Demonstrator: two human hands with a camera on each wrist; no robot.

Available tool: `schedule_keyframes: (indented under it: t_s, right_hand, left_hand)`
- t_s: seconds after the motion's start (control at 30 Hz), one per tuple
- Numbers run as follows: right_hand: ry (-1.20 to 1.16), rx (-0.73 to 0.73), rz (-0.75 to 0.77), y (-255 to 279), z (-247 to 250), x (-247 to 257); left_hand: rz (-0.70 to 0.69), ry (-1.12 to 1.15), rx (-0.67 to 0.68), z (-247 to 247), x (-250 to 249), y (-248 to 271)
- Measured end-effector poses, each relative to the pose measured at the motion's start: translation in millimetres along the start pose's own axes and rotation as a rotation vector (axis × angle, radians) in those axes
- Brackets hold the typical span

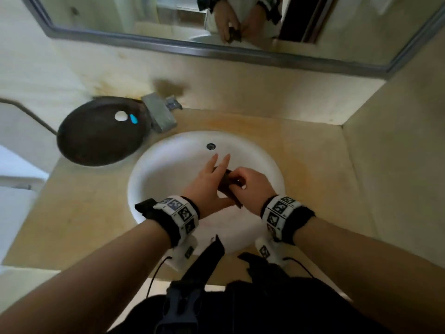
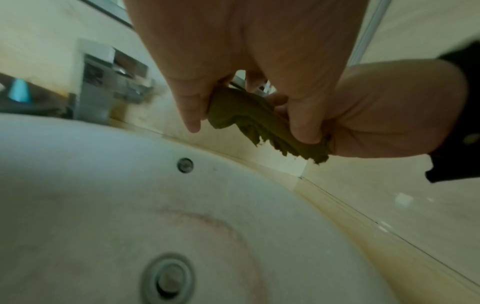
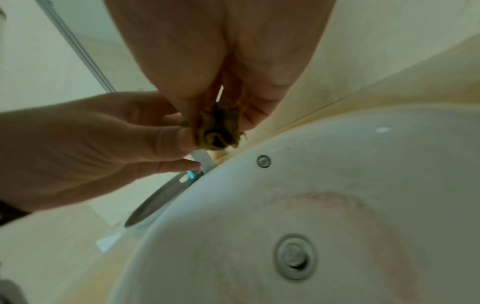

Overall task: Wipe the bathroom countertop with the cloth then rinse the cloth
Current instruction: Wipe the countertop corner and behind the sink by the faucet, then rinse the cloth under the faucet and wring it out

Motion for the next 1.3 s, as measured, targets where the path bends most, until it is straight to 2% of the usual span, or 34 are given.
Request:
schedule_keyframes:
  t_s: [0.13,0.3,0.4,0.53,0.63,0.7,0.8,0.97,1.17,1.3]
  right_hand:
    - [-0.104,-0.043,-0.013,-33,-30,59]
    - [-0.119,-0.047,0.001,-74,-52,105]
    - [-0.069,-0.115,-0.035,-109,-52,119]
    - [-0.018,-0.192,-0.172,-165,-40,127]
    - [0.095,-0.083,-0.236,-199,-36,132]
    - [0.159,-0.002,-0.201,-213,-38,134]
    - [0.256,-0.022,-0.137,-227,-42,139]
    - [0.295,-0.055,-0.107,-248,-42,134]
    - [0.416,-0.088,-0.006,-248,-42,132]
    - [0.412,-0.079,-0.037,-260,-40,125]
  left_hand:
    - [-0.049,0.061,-0.067,46,55,2]
    - [-0.043,0.249,-0.093,82,99,-4]
    - [0.063,0.320,-0.094,90,131,-12]
    - [0.235,0.422,-0.128,92,158,-29]
    - [0.310,0.495,-0.140,91,164,-39]
    - [0.343,0.552,-0.141,90,164,-45]
    - [0.348,0.600,-0.156,85,165,-52]
    - [0.337,0.543,-0.201,83,174,-66]
    - [0.364,0.335,-0.201,72,177,-79]
    - [0.374,0.291,-0.215,73,174,-80]
Point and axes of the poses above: each hand's wrist, its own y-axis away from the middle knuckle, its own z-axis out of the back of the hand, x = y × z, the point moved 2 cm from there along -y, towards the middle knuckle, and after that the axes turned 6 degrees about -z, right-handed, at the moved point
